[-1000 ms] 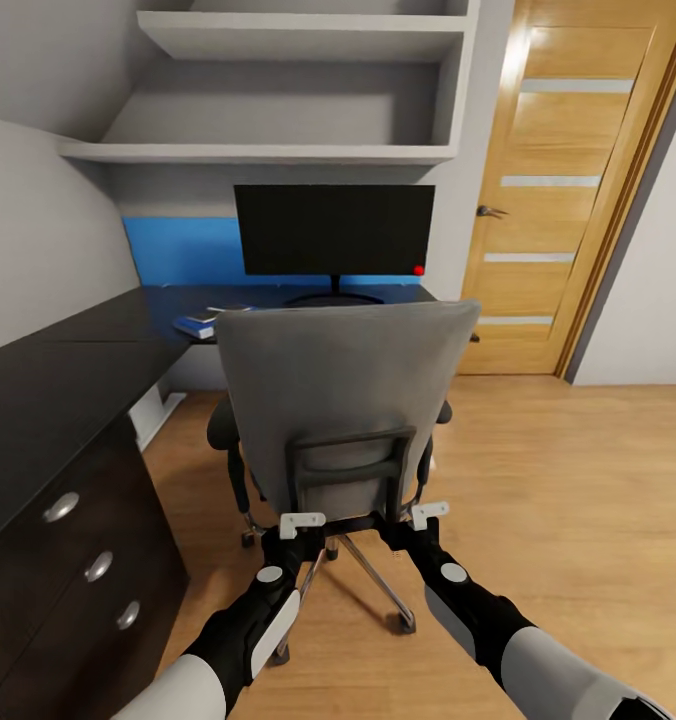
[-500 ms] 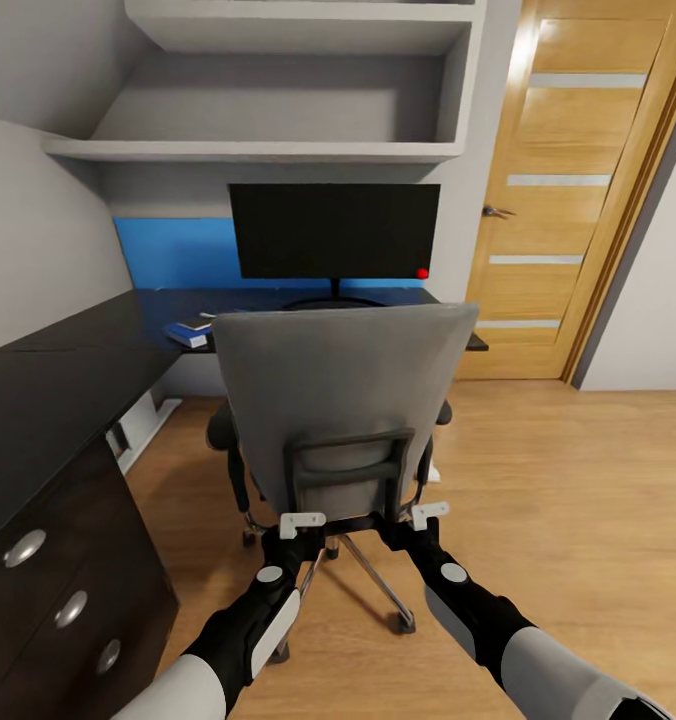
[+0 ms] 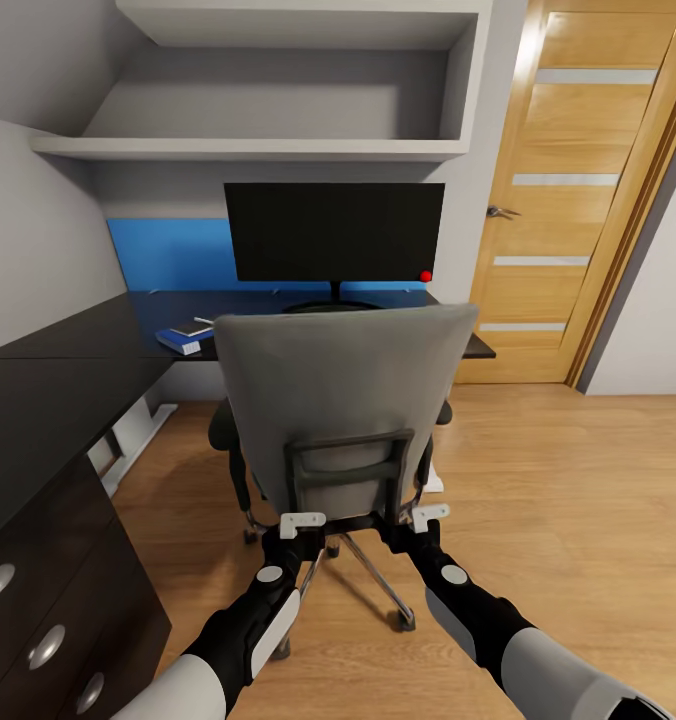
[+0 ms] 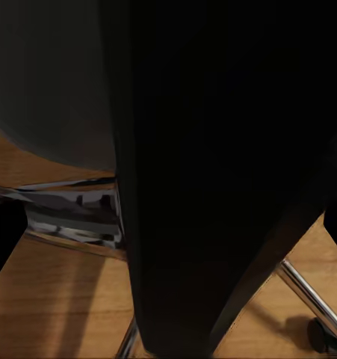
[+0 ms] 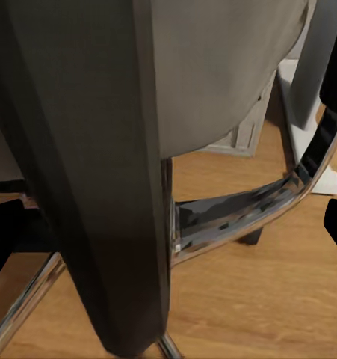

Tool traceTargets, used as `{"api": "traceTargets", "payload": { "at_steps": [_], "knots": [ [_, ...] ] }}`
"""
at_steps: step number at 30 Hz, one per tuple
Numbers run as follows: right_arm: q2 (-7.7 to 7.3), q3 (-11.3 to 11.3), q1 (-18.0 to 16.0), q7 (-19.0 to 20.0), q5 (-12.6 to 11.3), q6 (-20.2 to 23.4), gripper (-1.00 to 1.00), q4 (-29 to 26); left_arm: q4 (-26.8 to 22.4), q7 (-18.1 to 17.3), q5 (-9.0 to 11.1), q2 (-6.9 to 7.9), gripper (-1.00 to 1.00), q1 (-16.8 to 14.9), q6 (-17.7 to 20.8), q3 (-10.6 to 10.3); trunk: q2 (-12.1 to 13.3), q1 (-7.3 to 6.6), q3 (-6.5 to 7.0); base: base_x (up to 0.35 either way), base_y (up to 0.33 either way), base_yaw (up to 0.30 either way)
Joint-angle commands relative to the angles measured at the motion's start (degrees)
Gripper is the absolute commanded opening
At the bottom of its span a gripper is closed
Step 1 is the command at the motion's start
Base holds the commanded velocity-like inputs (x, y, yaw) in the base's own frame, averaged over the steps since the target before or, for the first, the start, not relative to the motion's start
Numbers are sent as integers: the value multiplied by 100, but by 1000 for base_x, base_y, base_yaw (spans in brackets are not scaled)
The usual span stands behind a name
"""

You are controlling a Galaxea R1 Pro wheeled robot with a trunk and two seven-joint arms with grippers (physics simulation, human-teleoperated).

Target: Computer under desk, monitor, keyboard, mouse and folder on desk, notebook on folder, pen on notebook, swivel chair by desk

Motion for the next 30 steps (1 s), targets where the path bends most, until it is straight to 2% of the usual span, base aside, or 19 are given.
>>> {"api": "traceTargets", "payload": {
  "at_steps": [1,7,30],
  "knots": [
    [-7,49,-4,-41,-41,-18,100,-3,-5,39,26,0,100,-4,16,-18,-2,-1,-5,9,0,0],
    [-6,49,-4,-41,-34,-18,100,0,-5,39,26,0,100,-4,16,-17,-2,-1,-5,-208,0,0],
    [-6,49,-4,-41,12,-25,100,29,-33,44,26,0,100,-4,16,-9,-2,-1,-5,-333,0,0]
  ]
}}
